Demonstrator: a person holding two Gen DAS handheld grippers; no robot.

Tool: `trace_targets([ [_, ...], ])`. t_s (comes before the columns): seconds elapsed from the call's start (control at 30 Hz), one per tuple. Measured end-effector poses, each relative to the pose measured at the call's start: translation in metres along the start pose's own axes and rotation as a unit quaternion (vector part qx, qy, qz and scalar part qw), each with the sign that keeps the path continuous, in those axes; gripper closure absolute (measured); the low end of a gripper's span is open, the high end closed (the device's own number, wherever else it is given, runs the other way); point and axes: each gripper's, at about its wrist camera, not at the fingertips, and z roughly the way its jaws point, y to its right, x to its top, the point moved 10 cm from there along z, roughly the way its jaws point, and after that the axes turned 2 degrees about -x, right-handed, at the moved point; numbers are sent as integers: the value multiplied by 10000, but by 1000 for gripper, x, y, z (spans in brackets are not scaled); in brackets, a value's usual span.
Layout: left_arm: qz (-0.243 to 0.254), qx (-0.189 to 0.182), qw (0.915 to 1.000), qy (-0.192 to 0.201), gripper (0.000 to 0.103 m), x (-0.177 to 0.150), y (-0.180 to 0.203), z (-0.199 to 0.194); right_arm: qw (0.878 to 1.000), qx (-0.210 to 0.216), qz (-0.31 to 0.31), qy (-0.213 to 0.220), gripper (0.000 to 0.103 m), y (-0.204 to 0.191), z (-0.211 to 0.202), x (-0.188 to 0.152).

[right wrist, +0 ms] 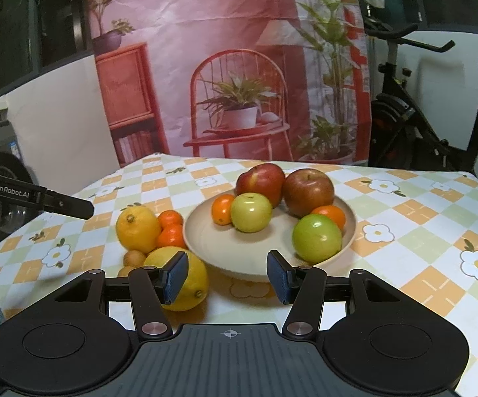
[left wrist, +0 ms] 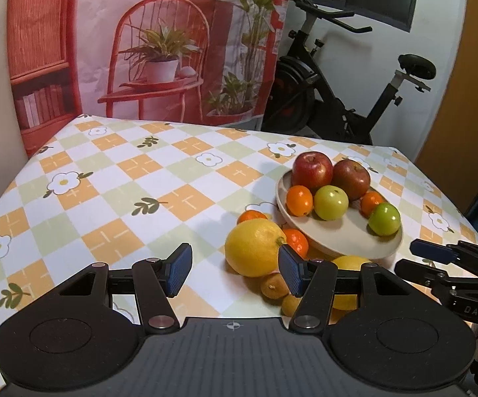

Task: Organize fruits
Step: 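Move both grippers away from the plate toward the lemons on the cloth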

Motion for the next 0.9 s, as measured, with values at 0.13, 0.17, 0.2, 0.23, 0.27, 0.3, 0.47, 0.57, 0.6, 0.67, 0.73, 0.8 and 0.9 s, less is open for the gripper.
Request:
trace_targets([
  [0.13,55,-119,9999,-10,43,-5,8,-1,9999,48,-32,-113,53,-5,2,-6],
  [0.17,91,-172,9998,-24,43,-5,11,0,9999,69,-26,-149,53,-5,3,-8],
  [0.2,123,-212,9997,-32,43,-6,13,0,9998,84,-31,-180,53,-6,4,-10],
  [0.23,163,-262,9995,-38,43,-7,16,0,9998,97,-44,-189,53,-7,4,-11],
  [0.27,198,-325,9993,-52,43,-7,20,0,9998,110,-51,-186,53,-8,4,-11],
  [0.3,213,-401,9989,-87,44,-7,23,1,9997,135,-49,-184,53,-9,4,-12],
  [0.47,160,-655,9973,-298,44,-10,35,11,9994,233,-80,-249,52,-12,5,-16],
  [0.57,82,-824,9958,-379,44,-8,43,18,9991,272,-113,-299,52,-14,7,-19],
  [0.6,88,-871,9954,-395,44,-8,46,20,9990,282,-133,-305,52,-14,7,-19],
  [0.67,129,-915,9949,-416,44,-9,50,22,9989,292,-183,-315,52,-16,8,-20],
  [0.73,120,-992,9939,-459,46,-10,53,25,9987,313,-253,-328,52,-18,9,-21],
  [0.8,52,-1069,9929,-511,53,-12,54,28,9982,337,-368,-335,53,-21,10,-21],
  [0.9,-91,-1130,9919,-577,64,-15,53,32,9971,414,-543,-329,56,-27,10,-21],
])
